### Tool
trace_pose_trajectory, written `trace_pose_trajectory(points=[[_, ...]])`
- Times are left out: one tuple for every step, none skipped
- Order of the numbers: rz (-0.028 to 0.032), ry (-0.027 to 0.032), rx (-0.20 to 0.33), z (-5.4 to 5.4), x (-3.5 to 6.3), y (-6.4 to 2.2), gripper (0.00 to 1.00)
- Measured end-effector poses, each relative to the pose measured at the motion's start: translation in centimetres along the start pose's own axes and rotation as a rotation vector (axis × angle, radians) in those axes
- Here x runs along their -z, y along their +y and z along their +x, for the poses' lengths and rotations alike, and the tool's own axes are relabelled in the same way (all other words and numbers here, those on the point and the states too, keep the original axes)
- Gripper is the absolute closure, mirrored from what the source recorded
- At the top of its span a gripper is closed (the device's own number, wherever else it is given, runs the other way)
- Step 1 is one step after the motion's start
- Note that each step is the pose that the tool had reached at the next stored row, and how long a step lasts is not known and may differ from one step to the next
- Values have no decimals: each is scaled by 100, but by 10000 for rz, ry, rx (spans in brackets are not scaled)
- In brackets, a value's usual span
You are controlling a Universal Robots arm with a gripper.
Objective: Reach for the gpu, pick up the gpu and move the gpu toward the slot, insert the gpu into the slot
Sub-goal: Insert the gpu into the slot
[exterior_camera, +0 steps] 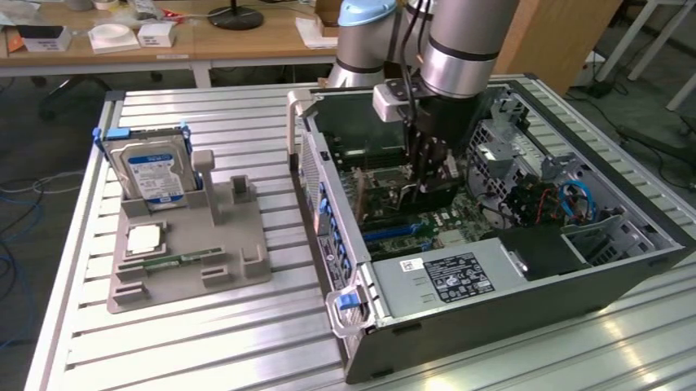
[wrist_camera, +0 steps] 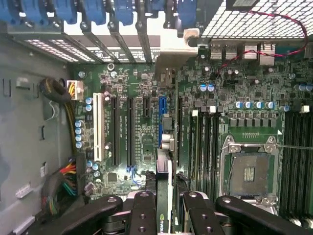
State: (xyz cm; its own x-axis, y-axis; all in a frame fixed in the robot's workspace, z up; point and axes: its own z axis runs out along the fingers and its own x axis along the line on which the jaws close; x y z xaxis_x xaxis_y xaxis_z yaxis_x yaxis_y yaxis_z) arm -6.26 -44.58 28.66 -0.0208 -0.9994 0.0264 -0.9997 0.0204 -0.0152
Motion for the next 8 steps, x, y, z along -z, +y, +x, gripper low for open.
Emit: trace_pose_trajectory(points=[[-1, 1, -30, 1, -7, 8, 74], [-1, 5, -36, 3, -13, 17, 74], [-1, 5, -36, 6, -21, 28, 74], [-1, 5, -35, 9, -30, 38, 74], [0, 3, -35, 12, -38, 48, 74], [0, 3, -34, 16, -45, 57, 74], [0, 3, -34, 18, -52, 67, 74], [1, 2, -35, 19, -62, 79, 74]])
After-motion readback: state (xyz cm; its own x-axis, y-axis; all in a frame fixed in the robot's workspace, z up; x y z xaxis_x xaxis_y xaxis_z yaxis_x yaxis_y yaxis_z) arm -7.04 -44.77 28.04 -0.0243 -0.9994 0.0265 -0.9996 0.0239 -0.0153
